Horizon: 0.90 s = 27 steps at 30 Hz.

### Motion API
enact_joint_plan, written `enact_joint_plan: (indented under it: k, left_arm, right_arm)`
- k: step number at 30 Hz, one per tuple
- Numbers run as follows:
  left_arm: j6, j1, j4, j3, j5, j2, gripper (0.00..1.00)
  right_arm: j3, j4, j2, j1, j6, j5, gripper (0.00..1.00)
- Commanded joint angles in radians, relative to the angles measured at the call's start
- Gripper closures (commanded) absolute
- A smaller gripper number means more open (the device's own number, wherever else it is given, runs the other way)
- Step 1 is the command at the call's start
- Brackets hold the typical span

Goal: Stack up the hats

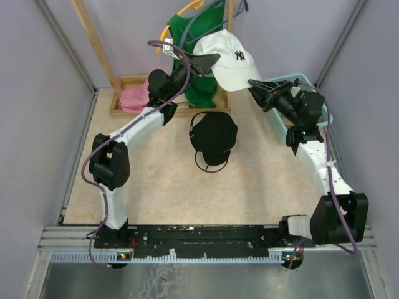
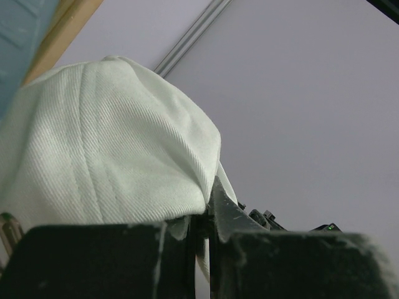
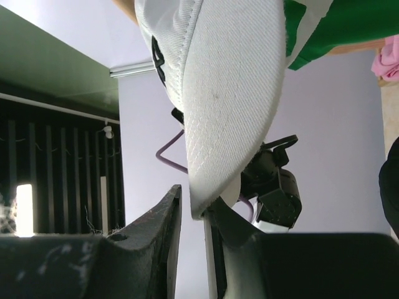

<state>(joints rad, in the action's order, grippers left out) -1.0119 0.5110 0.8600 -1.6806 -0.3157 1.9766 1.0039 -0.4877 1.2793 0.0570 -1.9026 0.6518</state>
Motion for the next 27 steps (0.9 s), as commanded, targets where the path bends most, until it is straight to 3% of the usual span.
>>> enact_joint_plan:
  k: [1, 13, 21, 24, 27]
  left_arm:
    - [0.04, 0.001, 0.036, 0.022, 0.007, -0.037, 1.0]
    - [0.056, 0.002, 0.063, 0.187, -0.006, -0.154, 1.0]
    - [0.039, 0.012, 0.078, 0.224, -0.036, -0.192, 1.0]
    - [0.031, 0.017, 0.082, 0.232, -0.047, -0.193, 1.0]
    - [0.036, 0.015, 0.073, 0.229, -0.07, -0.191, 0.99]
  right_arm:
    - [0.056, -0.005, -0.049, 0.005, 0.045, -0.002, 0.8]
    - [0.073, 0.064, -0.043, -0.105, 0.121, 0.01, 0.91]
    - [0.096, 0.063, -0.01, -0.152, 0.156, 0.011, 0.92]
    - [0.114, 0.063, 0.009, -0.152, 0.173, 0.014, 1.0]
    - [0.136, 0.075, 0.025, -0.153, 0.198, 0.041, 1.0]
